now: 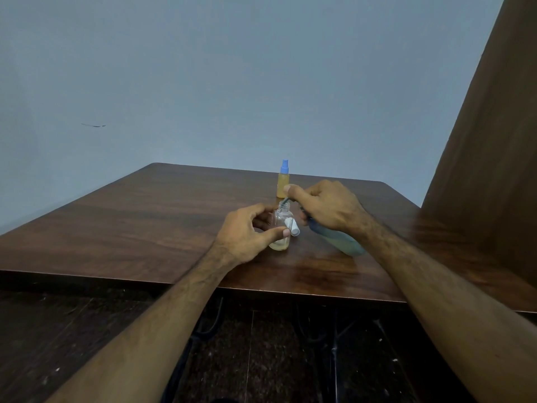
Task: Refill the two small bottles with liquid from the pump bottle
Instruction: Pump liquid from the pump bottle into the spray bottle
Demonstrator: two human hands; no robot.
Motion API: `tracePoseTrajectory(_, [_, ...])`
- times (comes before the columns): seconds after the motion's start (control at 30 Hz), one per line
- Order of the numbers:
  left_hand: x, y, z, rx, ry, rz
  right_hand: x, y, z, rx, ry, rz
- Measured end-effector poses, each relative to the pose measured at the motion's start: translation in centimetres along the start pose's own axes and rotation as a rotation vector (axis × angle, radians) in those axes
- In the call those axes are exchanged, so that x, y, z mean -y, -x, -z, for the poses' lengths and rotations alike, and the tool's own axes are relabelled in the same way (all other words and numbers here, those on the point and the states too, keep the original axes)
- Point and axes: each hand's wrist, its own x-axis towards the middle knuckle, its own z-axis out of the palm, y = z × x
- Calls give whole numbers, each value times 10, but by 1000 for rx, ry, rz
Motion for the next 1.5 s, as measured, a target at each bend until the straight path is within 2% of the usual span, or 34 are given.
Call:
tracePoseTrajectory(0.27, [-2, -1, 0, 11, -9, 4, 1, -3, -1, 40, 78, 34])
tracePoseTrajectory(0.87, [-4, 1, -1, -1, 16, 19, 3, -2, 0, 70, 64, 28])
tracePoseTrajectory(1.07, [-5, 1, 0, -10, 36, 47, 0, -3, -3, 5, 55, 3])
tracePoseTrajectory(1.5, [-6, 2, 0, 5, 51, 48, 3, 0, -2, 12, 31, 6])
